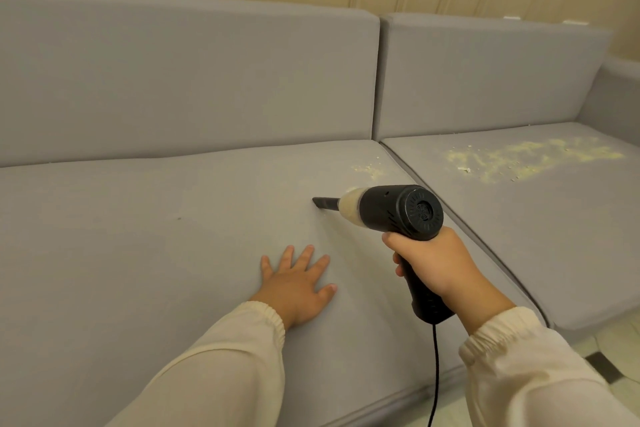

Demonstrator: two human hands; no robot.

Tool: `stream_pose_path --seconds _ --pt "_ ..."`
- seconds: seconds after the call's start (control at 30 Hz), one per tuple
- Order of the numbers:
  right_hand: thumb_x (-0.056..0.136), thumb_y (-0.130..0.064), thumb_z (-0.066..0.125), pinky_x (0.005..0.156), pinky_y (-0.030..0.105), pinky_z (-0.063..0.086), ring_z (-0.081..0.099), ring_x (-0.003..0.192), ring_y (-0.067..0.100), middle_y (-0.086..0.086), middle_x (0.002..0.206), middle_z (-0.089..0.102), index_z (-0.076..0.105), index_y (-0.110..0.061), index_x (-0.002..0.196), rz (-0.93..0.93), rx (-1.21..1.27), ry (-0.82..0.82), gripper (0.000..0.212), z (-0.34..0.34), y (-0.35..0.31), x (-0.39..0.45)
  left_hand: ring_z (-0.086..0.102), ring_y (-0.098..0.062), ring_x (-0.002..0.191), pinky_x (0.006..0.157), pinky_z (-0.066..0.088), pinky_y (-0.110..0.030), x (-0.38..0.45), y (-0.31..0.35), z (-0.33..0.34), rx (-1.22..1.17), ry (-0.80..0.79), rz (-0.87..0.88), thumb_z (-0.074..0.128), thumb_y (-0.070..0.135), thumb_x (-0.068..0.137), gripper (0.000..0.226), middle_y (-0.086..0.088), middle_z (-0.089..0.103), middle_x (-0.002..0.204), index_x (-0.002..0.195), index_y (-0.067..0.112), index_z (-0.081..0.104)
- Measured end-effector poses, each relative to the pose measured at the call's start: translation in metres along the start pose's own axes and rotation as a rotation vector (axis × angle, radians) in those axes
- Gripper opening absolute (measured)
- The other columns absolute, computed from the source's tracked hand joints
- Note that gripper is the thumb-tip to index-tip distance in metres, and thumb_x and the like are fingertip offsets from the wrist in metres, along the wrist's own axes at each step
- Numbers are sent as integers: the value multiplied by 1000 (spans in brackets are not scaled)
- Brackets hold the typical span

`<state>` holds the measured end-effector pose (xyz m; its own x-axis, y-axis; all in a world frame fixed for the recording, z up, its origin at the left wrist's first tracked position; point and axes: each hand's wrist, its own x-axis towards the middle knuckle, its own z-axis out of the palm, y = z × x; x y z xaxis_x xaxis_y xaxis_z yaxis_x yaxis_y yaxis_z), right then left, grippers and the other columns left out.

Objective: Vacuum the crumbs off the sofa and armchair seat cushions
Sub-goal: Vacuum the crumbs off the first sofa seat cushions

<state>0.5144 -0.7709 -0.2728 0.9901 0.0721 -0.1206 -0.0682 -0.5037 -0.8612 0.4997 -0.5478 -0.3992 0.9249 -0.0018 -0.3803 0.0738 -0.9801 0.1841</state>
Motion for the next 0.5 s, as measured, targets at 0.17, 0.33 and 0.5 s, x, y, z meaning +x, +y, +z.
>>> stream_pose_path --seconds 0.17,0.33,0.5 --pt "88 -24 76 73 41 62 74 61 19 12 76 76 73 -10 90 -8 -38 -44 15 -20 8 -18 -21 -27 158 119 -14 -68 -10 10 3 2 -8 -18 17 73 100 72 11 -19 172 163 47 -6" --pt "88 -25 77 72 41 61 74 61 20 14 77 77 74 -7 93 33 8 -31 18 -34 21 -25 -21 -25 158 119 -13 -68 -14 23 2 -33 -21 -27 16 73 100 71 10 -19 172 163 47 -3" --pt "88 -23 77 69 39 61 72 59 19 20 82 76 75 -6 93 18 52 68 18 -28 27 -12 -21 -25 158 119 -16 -68 -13 39 7 10 -11 -4 16 73 100 71 9 -19 172 163 47 -3"
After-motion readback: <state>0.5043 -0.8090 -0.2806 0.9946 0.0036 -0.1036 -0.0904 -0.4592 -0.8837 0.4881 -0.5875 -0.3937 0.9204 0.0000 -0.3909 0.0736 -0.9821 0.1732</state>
